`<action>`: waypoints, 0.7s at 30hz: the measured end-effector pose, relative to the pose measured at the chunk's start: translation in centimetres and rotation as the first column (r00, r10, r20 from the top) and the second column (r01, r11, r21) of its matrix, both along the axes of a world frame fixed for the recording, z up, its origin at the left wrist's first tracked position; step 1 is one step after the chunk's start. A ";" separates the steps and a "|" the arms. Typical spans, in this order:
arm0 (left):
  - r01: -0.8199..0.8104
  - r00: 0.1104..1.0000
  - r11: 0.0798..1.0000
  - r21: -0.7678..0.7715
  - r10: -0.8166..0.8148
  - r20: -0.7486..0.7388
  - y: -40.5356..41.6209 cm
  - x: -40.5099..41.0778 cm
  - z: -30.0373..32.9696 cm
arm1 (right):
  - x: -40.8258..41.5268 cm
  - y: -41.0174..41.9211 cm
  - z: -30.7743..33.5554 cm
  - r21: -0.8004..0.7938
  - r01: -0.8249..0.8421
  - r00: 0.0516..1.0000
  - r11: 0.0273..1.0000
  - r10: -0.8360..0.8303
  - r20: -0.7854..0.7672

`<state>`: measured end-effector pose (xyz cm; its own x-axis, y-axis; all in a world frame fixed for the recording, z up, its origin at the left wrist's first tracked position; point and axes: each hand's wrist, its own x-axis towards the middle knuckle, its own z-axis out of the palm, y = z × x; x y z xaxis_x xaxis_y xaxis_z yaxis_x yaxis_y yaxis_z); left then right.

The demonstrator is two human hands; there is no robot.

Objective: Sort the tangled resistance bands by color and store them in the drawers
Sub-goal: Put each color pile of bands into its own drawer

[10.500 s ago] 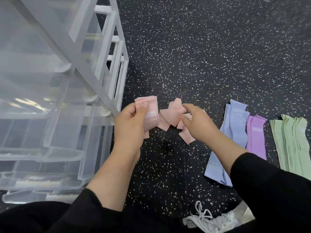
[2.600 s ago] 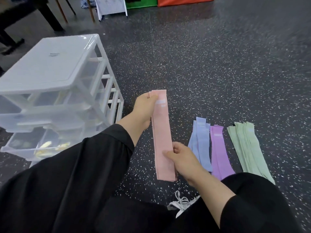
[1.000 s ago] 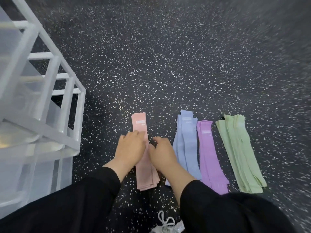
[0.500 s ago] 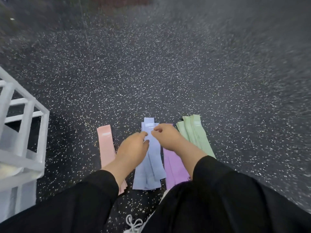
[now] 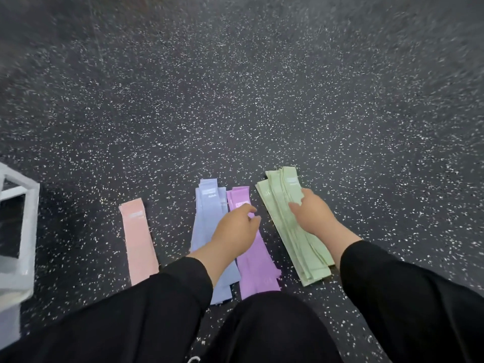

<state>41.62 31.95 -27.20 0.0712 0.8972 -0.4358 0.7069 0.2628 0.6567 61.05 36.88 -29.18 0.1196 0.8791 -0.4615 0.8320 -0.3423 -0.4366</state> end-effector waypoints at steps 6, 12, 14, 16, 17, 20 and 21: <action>-0.102 0.985 0.984 -0.147 0.120 0.123 2.4 2.1 -1.8 | 2.0 2.0 -3.0 0.009 0.031 0.998 0.999 -0.032 0.056; -0.198 0.951 0.948 -0.249 0.247 0.184 4.5 3.4 -3.8 | 1.0 2.7 -6.1 0.065 -0.085 0.980 0.994 0.072 0.188; -0.246 0.928 0.929 -0.278 0.308 0.208 5.2 3.9 -4.7 | 0.3 2.4 -6.5 0.149 -0.149 0.974 0.978 0.119 0.192; -0.312 0.898 0.903 -0.297 0.382 0.217 5.9 4.8 -5.4 | 0.0 2.1 -7.0 0.225 -0.145 0.983 0.964 0.115 0.141; -0.349 0.873 0.886 -0.306 0.426 0.237 6.2 5.1 -5.4 | -0.1 1.9 -7.3 0.254 -0.143 0.987 0.957 0.118 0.113; -0.472 0.746 0.786 -0.399 0.598 0.293 7.3 6.1 -5.6 | -0.5 1.5 -8.1 0.305 -0.137 0.990 0.942 0.135 0.028; -0.504 0.695 0.746 -0.436 0.650 0.309 7.6 6.3 -5.7 | -0.6 1.5 -8.1 0.319 -0.091 0.994 0.943 0.104 -0.026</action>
